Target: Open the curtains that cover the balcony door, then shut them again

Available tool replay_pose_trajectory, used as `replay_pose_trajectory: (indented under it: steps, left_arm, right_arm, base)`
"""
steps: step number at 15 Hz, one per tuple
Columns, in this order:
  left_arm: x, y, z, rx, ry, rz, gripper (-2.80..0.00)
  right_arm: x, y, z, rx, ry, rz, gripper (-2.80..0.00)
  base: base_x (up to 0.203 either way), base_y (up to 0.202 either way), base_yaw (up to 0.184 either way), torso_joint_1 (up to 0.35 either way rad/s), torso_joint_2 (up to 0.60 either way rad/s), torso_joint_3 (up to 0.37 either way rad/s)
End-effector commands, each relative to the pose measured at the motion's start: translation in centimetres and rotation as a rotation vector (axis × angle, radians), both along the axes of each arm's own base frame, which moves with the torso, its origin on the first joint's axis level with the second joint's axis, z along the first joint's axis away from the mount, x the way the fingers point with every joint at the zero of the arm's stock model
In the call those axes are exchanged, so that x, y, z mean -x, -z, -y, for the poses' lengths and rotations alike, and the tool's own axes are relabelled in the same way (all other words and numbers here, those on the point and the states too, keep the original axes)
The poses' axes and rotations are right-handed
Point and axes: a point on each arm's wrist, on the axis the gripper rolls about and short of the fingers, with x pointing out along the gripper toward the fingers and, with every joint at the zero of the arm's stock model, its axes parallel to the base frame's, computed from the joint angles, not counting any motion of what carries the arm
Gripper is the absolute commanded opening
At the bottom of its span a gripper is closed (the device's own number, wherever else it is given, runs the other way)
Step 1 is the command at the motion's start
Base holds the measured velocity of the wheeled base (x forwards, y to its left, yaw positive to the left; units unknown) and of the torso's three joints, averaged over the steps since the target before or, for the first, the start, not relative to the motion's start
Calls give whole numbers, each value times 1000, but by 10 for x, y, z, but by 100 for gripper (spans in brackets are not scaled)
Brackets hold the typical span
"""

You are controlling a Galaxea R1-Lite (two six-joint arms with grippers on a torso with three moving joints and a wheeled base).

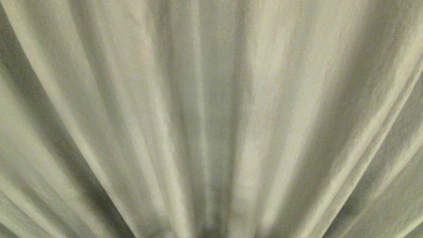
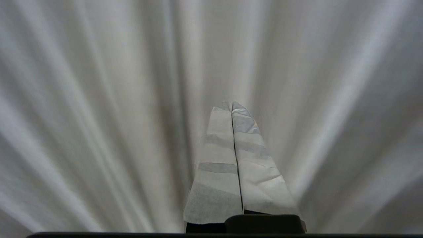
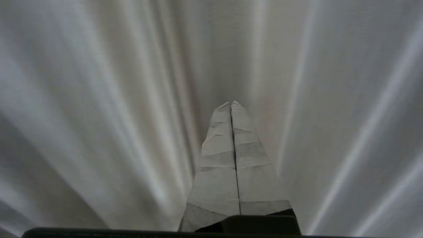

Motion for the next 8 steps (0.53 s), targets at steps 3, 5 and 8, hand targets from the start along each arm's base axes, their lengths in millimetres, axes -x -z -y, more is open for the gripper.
replay_pose_trajectory:
  steps: [3,5,8]
  left_arm:
    - [0,0,0,1,1,2,-280]
    - [0,0,0,1,1,2,-280]
    - [0,0,0,1,1,2,-280]
  right_arm:
    - [0,0,0,0,1,1,-280]
    - [0,0,0,0,-1,1,-280]
    - [0,0,0,0,-1,1,-280]
  base:
    - [0,-191,3,5,1,-2]
    - [0,-192,2,4,-2,2]
    - [0,-187,4,2,3,-2]
